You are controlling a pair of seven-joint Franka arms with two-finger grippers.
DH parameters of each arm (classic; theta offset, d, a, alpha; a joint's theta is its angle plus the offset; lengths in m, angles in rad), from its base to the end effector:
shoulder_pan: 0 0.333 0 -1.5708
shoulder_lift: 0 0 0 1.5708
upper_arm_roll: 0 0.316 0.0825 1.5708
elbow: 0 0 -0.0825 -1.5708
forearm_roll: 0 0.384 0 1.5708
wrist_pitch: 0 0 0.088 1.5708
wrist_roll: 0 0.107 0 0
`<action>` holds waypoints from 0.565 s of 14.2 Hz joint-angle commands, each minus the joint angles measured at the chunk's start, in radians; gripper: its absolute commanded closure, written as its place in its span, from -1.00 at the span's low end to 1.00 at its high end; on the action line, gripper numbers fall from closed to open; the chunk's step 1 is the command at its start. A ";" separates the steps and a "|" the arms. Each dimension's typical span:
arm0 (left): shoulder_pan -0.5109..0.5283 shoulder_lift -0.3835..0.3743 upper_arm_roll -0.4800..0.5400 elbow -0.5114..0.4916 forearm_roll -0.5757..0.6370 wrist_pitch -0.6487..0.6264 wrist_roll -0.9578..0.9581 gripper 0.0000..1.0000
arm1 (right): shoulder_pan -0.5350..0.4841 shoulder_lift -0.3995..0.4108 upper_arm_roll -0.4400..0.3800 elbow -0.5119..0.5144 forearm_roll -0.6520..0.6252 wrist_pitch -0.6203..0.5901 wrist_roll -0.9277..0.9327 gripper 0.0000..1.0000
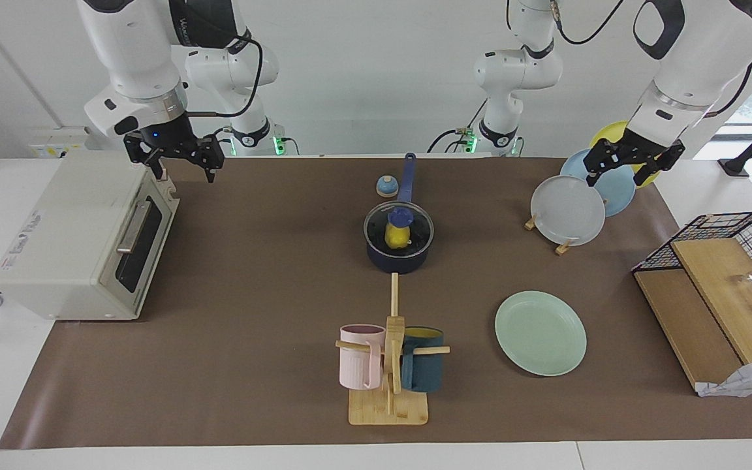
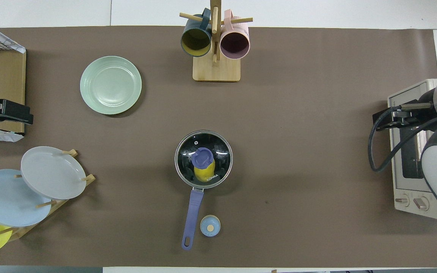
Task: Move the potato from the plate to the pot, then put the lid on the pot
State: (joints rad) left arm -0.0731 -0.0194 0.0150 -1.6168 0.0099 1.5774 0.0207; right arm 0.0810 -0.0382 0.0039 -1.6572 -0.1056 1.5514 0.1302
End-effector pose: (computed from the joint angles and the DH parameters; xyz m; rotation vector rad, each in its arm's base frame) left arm 0.5474 -0.0307 0.6141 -3.1290 0.1236 0.0310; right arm 0.5375 0.0343 0.6037 3.0273 -0.0663 -0.0846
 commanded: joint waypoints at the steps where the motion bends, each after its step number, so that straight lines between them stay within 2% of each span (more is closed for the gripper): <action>1: -0.001 -0.017 0.003 -0.011 -0.008 -0.005 -0.010 -1.00 | -0.041 0.005 0.007 0.016 0.003 -0.039 -0.021 -1.00; 8: -0.001 -0.017 0.003 -0.011 -0.010 -0.005 -0.010 -1.00 | -0.070 0.008 0.001 0.017 0.020 -0.043 -0.027 -1.00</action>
State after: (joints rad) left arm -0.0731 -0.0194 0.0150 -1.6168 0.0099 1.5774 0.0207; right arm 0.0332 -0.0367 -0.0005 -1.6549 -0.1040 1.5286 0.1294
